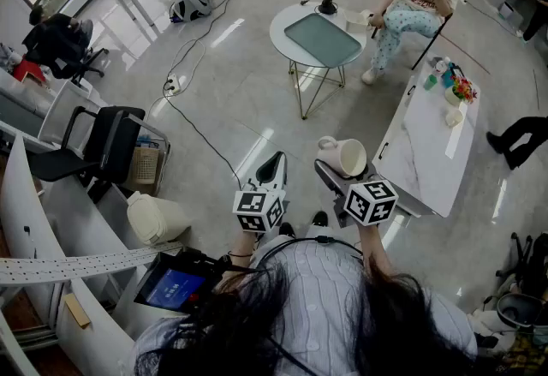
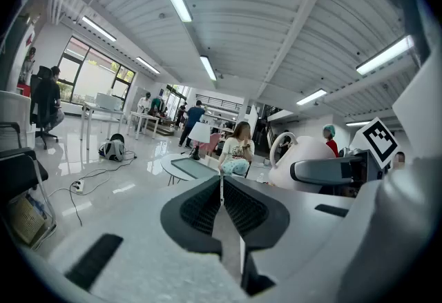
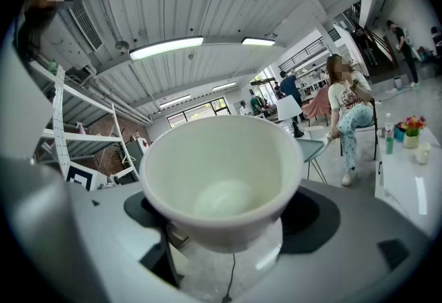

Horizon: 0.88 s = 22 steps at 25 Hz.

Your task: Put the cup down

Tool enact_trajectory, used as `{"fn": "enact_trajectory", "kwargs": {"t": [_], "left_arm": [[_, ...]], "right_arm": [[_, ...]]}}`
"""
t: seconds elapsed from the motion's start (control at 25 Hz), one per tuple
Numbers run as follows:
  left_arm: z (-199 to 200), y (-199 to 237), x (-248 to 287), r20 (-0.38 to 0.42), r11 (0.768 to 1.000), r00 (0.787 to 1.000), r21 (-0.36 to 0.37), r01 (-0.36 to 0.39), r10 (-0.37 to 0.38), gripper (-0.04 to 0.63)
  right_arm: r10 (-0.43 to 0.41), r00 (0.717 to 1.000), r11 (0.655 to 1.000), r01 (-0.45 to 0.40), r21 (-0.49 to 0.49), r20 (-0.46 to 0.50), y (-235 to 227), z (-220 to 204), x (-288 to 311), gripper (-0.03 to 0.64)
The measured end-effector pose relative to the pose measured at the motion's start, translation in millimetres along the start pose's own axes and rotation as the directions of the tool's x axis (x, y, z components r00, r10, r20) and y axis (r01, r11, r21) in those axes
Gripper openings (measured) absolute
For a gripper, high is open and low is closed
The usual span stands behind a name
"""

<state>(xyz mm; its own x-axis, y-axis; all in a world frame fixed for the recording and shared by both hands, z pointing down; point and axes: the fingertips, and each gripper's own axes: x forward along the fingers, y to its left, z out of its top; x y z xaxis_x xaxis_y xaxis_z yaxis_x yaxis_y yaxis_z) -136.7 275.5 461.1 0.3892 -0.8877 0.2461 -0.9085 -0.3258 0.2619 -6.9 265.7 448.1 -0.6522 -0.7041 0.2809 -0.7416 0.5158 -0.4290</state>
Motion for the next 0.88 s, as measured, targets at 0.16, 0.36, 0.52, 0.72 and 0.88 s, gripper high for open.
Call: {"fn": "enact_trajectory", "kwargs": {"t": [0.16, 0.36, 0.52, 0.72, 0.88], "left_arm": [[14, 0, 17, 0.030, 1.000, 0.999, 0.018, 0.012, -0.013, 0.020], [16, -14, 35, 0.032, 0.999, 0.999, 0.028, 0.032, -0.033, 0.020], [14, -23, 48, 0.021, 0.998, 0.999, 0.035, 0.043, -0.044, 0.020], [15, -32, 66, 0.023, 0.998, 0.998, 0.040, 0.049, -0.050, 0.020], [19, -39, 83, 0.030, 0.998, 0.998, 0.044, 0.047, -0.048, 0.020]], "right_arm": [[0.001, 1.000, 0.999, -0.001, -0.032, 0.020, -7, 14, 9, 0.428], [-0.015, 0.999, 0.999, 0.018, -0.047, 0.046, -23, 26, 3, 0.428], [-0.015, 0.999, 0.998, 0.018, -0.061, 0.051, -35, 31, 2, 0.428], [-0.020, 0.999, 0.997, 0.023, -0.079, 0.042, -50, 34, 2, 0.428], [-0.016, 0.999, 0.996, 0.019, -0.081, 0.040, -65, 38, 2, 0.428]]}}
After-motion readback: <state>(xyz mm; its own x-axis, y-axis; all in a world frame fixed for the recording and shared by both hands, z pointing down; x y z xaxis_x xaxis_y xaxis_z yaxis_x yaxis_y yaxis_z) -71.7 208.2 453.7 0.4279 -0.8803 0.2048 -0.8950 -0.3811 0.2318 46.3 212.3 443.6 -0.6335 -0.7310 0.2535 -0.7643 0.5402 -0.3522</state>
